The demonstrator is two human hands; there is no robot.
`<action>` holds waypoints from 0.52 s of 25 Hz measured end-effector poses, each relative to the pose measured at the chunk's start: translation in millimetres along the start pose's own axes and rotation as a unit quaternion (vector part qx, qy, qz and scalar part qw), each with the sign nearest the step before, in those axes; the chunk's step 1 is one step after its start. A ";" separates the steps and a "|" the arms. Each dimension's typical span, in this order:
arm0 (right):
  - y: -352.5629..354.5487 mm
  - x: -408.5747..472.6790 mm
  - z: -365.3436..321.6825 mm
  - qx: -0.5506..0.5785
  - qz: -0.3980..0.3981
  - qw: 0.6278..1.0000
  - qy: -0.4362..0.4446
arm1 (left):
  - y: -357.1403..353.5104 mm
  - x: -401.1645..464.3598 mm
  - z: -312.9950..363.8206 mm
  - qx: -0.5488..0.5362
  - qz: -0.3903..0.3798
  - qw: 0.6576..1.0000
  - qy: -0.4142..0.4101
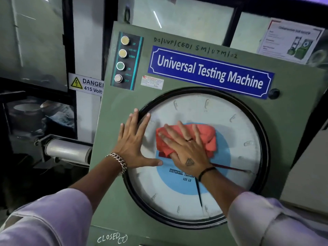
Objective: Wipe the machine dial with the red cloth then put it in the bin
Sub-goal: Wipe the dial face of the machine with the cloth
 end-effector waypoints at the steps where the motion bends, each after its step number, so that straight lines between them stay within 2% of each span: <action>1: 7.8 0.3 21.8 -0.015 0.014 1.000 0.010 | 0.3 -0.2 0.9 0.008 0.003 1.000 0.000; 2: 16.7 1.7 47.6 -0.020 0.033 0.999 -0.027 | 1.3 1.0 2.2 0.017 0.002 1.000 -0.001; 4: 36.1 8.0 87.0 0.014 0.079 0.981 -0.176 | 3.9 6.4 5.7 0.030 -0.001 1.000 -0.004; 5: 38.6 10.3 86.5 0.029 0.092 0.969 -0.226 | 5.1 10.2 8.6 0.038 0.001 0.999 -0.010; 6: 33.6 13.1 72.0 0.030 0.096 0.967 -0.235 | 5.6 14.9 12.3 0.046 0.007 0.999 -0.016; 7: 23.2 14.7 47.9 0.021 0.083 0.976 -0.198 | 5.9 20.4 16.8 0.055 0.014 0.998 -0.025; 9: 5.9 6.6 9.7 0.031 0.031 0.998 -0.048 | 7.6 28.1 26.3 0.070 0.023 0.997 -0.039; 10: 6.2 0.7 18.4 0.024 0.017 1.000 0.007 | 8.9 31.6 32.5 0.081 0.028 0.995 -0.046; 11: 12.6 -1.8 41.6 0.009 0.018 1.000 0.020 | 10.7 34.1 36.4 0.097 0.030 0.993 -0.053; 13: 31.2 -5.6 100.2 -0.011 0.042 0.997 -0.064 | 17.7 40.3 43.3 0.119 0.023 0.991 -0.065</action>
Point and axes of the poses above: each hand's wrist, its own x-axis towards the middle knuckle, its own y-axis out of the back of the hand, z = x × y, the point moved 2 cm from there along x, towards the middle knuckle, and after that the axes turned 10 degrees about y, right-handed, at the moved point
